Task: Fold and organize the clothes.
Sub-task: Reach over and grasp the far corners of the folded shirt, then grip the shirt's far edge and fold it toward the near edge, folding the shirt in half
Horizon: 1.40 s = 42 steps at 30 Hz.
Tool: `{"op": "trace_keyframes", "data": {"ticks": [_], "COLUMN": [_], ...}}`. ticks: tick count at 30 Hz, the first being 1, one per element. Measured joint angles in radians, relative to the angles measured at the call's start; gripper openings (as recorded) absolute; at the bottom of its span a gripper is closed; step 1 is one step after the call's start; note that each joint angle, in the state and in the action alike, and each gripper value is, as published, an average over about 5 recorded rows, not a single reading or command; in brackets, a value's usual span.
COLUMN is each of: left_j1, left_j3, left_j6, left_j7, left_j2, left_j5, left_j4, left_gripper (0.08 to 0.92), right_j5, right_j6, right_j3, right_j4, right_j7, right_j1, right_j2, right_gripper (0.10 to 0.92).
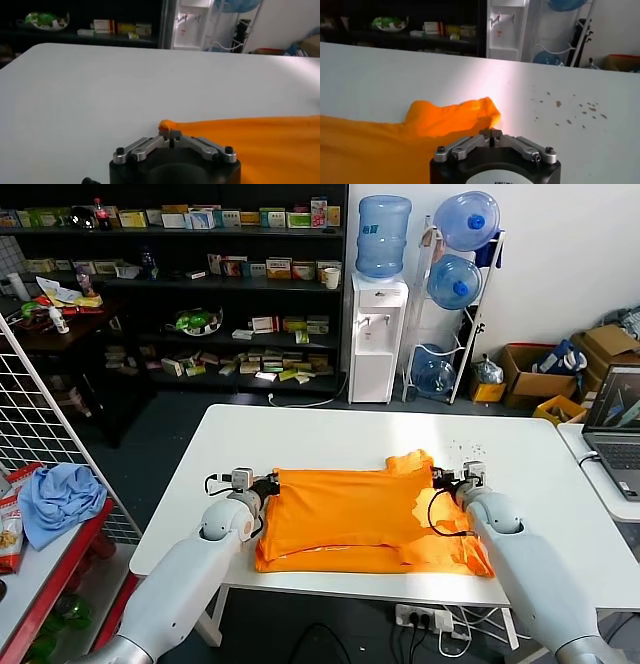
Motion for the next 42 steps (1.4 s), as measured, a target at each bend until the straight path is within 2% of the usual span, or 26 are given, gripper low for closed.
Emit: {"op": "trace_keyframes", "data": {"ticks": [10,21,33,36,38,42], "left_j1": [0.082,0.24,0.439,0.476,0.496,0.523], "left_j3": [-0.023,-0.07,-0.101,-0.106,-0.11,-0.122], "left_j6": [0.003,0.007,-0.003,-0.007,-0.011,-0.024], "left_j7": [-0.014,-0.036,-0.037,-0.036,-0.036,-0.039], "left_j2": [0.062,0.143,0.165,0.165,0.165,0.163], "left_j5": [-0.038,-0.053,-0.035,-0.021,-0.012,0.008], "left_j4": [-0.156,-0.387,-0.56,-0.579,-0.588,-0.601], "left_gripper": [0.092,0.092,0.092,0.097,0.123,0.227], "right_j5": [-0.005,-0.016,-0.042,-0.049,-0.052,-0.055], "right_j6": [-0.028,-0.062,-0.087,-0.091,-0.091,-0.091], "right_j3": [0.038,0.17,0.286,0.295,0.299,0.303], "right_j4": [0.255,0.541,0.713,0.728,0.736,0.753], "right_j7": [0.072,0.146,0.174,0.176,0.178,0.182], "right_j1": [-0.168,-0.456,-0.718,-0.748,-0.762,-0.779], "right_j2": [-0.091,-0.18,-0.198,-0.198,-0.199,-0.202], "right_gripper": [0.125,0.125,0.125,0.147,0.191,0.303]}}
